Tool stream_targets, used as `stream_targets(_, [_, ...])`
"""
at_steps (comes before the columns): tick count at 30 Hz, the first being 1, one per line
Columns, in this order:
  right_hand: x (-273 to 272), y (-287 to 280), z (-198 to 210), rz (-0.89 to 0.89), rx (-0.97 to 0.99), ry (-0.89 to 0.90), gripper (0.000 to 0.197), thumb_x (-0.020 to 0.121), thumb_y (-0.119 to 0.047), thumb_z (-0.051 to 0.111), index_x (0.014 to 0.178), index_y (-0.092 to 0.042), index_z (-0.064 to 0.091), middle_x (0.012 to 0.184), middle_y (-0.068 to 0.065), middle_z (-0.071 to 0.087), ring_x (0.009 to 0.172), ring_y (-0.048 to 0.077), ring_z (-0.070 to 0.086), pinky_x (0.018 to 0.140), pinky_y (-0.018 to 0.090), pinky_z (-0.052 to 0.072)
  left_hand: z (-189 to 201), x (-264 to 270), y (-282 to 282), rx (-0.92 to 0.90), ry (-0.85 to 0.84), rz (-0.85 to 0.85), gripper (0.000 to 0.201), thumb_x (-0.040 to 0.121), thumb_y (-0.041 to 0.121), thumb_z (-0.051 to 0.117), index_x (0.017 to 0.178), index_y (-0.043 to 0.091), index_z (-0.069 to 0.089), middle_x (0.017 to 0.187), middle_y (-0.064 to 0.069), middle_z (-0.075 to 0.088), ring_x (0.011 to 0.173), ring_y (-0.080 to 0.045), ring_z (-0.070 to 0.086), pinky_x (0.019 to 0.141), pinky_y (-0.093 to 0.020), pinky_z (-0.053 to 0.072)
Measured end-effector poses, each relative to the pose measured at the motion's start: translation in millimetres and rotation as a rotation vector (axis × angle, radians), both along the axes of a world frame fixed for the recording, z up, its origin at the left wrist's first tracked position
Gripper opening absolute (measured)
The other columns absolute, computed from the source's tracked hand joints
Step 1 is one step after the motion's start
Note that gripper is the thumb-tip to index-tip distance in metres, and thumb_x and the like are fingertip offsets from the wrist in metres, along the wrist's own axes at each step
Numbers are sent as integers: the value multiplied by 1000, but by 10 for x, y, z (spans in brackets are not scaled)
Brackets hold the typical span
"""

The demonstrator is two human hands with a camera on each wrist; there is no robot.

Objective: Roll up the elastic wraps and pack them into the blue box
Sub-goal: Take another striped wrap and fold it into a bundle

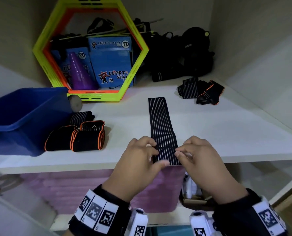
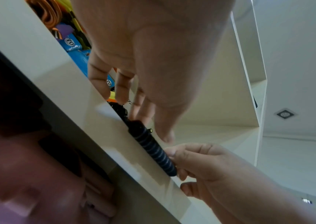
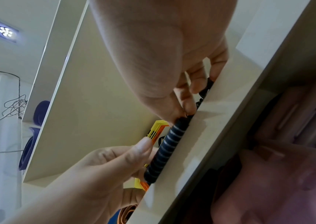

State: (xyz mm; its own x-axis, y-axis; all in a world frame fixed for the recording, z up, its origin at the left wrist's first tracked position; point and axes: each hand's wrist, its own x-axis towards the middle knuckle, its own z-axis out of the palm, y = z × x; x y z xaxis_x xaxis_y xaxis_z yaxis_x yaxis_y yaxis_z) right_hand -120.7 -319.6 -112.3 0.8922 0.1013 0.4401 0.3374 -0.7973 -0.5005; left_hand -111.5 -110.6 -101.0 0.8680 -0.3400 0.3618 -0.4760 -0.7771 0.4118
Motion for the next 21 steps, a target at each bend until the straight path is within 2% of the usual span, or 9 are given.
stream_targets(2, [-23,-16,19,52,-40,32,46,80,-65,56,101,-28,74,106,-21,61,97,9,51,85,30,48,-11,-13,42,77,53,-24,60,71,62,76,117,24,70,128,18,58,107,-6,45,92,-21,43])
stream_targets(4, [-23,-45,31,87,-94,99,64,68,-74,61,112,-28,70,117,-24,60,102,7,51,91,28,45,-20,-31,70,105,36,-34,59,72,49,82,124,28,64,128,21,59,107,-6,45,92,-21,42])
stream_targets(6, [-11,-72,16,105,-112,122,59,67,-59,76,118,-30,67,119,-24,60,103,5,51,94,30,45,-39,-52,87,50,10,-21,52,79,31,80,128,32,60,110,29,59,104,-6,46,90,-22,44])
stream_targets(8, [4,-90,6,109,-81,83,45,75,-38,81,118,-33,67,113,-24,63,97,-4,50,89,24,44,-67,-64,86,-53,24,8,50,86,20,74,131,34,57,99,40,48,104,-3,50,90,-18,44])
stream_targets(9, [5,-89,7,104,-42,71,40,79,-28,79,117,-34,67,109,-24,64,92,-8,51,84,19,42,-84,-59,87,-97,32,16,48,89,18,71,132,34,55,101,42,51,105,-1,52,90,-15,43])
stream_targets(11, [5,-75,12,62,82,84,32,86,-18,74,114,-32,69,102,-22,68,82,-16,53,77,12,39,-103,-30,95,-189,52,33,44,92,18,68,130,33,52,102,33,67,99,1,57,83,-8,40])
stream_targets(14, [19,-25,6,-25,229,120,23,90,-24,70,111,-32,67,88,-21,70,79,-11,61,77,21,50,-59,20,82,-347,137,98,33,94,25,66,124,29,53,81,17,74,76,3,61,70,-7,39])
stream_targets(16, [33,11,2,-52,263,120,23,90,-26,68,112,-30,62,81,-19,71,79,-3,63,78,30,52,-21,51,59,-432,185,153,25,94,30,67,116,31,55,77,16,74,72,5,61,68,-13,41])
stream_targets(21, [40,73,35,-72,239,89,35,91,-24,66,120,-34,48,72,-12,68,76,1,62,74,33,50,38,73,-14,-508,187,229,17,91,31,70,99,31,54,67,12,73,62,-1,62,61,-25,45])
